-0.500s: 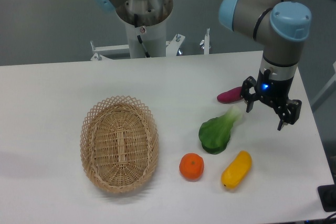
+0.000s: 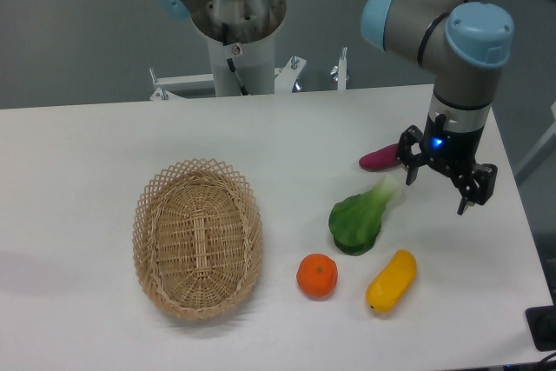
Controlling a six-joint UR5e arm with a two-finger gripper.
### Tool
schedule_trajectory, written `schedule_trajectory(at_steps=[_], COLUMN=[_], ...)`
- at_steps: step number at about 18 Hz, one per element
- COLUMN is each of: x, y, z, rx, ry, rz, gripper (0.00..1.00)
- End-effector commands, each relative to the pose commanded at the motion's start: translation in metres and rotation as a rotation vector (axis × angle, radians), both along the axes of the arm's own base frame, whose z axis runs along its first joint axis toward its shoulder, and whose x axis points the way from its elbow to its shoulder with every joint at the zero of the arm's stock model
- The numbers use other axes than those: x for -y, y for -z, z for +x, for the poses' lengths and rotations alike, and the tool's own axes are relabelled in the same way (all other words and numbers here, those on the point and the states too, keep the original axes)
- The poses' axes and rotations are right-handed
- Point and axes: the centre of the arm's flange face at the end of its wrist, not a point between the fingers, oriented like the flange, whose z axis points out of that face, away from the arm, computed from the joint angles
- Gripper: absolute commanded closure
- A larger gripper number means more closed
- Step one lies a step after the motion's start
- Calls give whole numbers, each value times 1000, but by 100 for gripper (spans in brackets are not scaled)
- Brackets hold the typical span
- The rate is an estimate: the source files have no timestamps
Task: Pick up the green vegetable from the table
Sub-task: 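Move the open gripper over the green bok choy leaves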
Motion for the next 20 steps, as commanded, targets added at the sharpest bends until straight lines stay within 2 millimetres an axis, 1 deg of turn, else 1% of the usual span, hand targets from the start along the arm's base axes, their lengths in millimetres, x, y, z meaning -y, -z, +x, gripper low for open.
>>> schedule_trajectory(at_steps=[2,4,5,8,10,11,13,15,18,20], x=[-1,-1,0,-14,-21,-22,-16,-9,6,14], y=[7,17,26,53,75,79,83,95,96,102], z=[4,10,13,34,41,42,48,53,49,50], rx=[19,41,47,17,27,32,35,38,2,-2], ry=[-27,-40,-56,-98,-121,-113,-86,-6,23,37], rz=[0,-6,-5,30,29,22,8,-19,-107,-185], gripper=[0,0,0,0,0,0,0,0,0,0])
